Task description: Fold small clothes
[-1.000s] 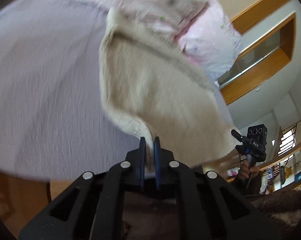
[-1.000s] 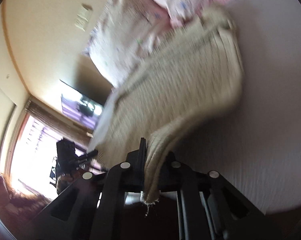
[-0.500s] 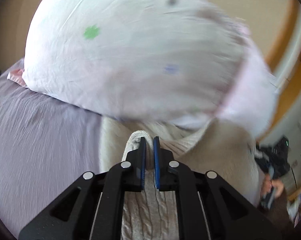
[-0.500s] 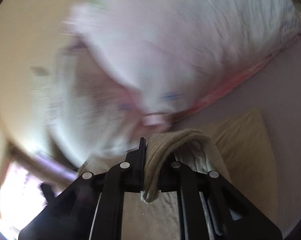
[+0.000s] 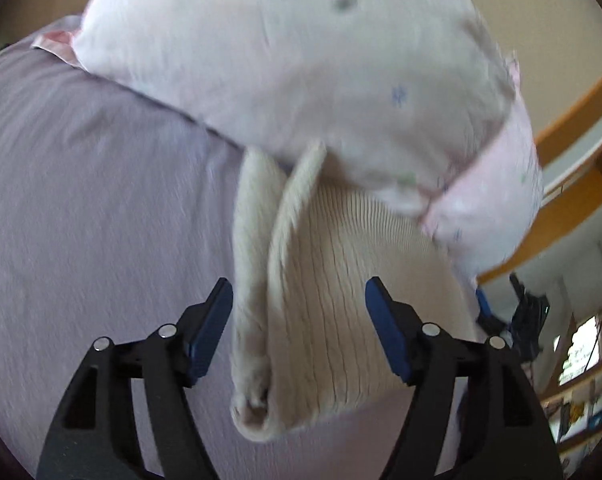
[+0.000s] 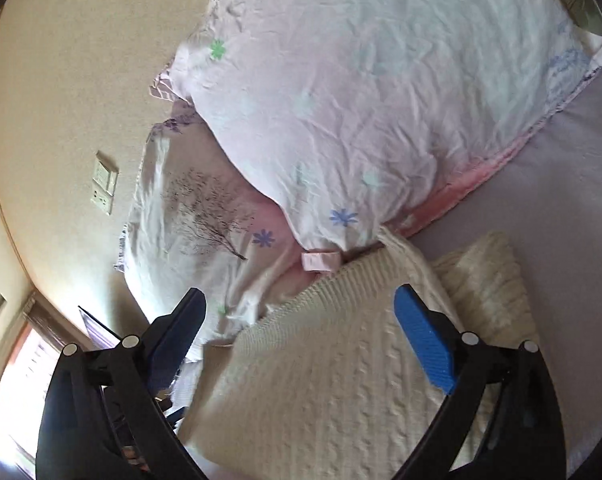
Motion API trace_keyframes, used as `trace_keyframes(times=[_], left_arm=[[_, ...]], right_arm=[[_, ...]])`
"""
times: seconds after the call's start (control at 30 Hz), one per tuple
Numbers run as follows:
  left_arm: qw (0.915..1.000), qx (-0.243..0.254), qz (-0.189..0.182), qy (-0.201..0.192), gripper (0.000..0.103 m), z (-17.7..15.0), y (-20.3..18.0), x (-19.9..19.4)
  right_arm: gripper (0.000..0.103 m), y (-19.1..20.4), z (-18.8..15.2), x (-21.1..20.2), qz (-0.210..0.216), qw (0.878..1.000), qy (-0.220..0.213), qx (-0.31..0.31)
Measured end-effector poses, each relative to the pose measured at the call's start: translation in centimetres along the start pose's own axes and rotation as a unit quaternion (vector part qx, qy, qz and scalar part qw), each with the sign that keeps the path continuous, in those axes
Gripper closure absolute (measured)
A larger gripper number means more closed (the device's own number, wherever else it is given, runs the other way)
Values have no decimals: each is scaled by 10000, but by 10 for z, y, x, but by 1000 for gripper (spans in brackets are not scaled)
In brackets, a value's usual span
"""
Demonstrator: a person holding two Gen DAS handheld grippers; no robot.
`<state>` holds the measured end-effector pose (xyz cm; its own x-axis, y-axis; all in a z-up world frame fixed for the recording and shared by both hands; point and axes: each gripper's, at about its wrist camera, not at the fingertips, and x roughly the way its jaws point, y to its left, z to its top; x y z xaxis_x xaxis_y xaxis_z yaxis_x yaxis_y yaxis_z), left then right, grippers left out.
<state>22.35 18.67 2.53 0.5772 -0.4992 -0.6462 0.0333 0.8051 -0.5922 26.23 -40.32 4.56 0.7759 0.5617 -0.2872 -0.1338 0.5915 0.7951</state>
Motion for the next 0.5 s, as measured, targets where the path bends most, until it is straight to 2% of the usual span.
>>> trace_keyframes(times=[0.07, 0.13, 0.23, 0.27, 0.3, 0.33, 0.37, 0.43, 0.5], left_arm=[[9993, 176, 322, 103, 34, -1, -12, 16], [9978, 115, 616, 196, 34, 2, -12, 29], [9980, -33, 624, 72, 37, 11, -9, 40], [9979, -92, 633, 46, 41, 16, -7, 43], [9979, -227, 609, 4, 53, 21, -1, 46], [9979, -388, 514, 38, 62, 25, 4, 49], [9965, -735, 403, 58, 80, 28, 13, 53], [9912, -1310, -43, 160, 87, 30, 30, 55], [9843, -1682, -506, 159, 89, 31, 31, 51]], right_arm=[[6, -5, -4, 5, -68, 9998, 112, 129], [6, -4, -4, 11, -19, 9996, 209, 200], [6, -1, -4, 14, 94, 9999, 83, 59], [6, 0, -4, 12, 119, 9999, 61, 49], [6, 0, -5, 11, 129, 9999, 62, 44], [6, 0, -4, 12, 111, 9999, 82, 45], [6, -1, -4, 12, 96, 9999, 106, 50], [6, -3, -3, 11, 96, 9998, 147, 99], [6, -4, -1, 6, 170, 9997, 112, 129]])
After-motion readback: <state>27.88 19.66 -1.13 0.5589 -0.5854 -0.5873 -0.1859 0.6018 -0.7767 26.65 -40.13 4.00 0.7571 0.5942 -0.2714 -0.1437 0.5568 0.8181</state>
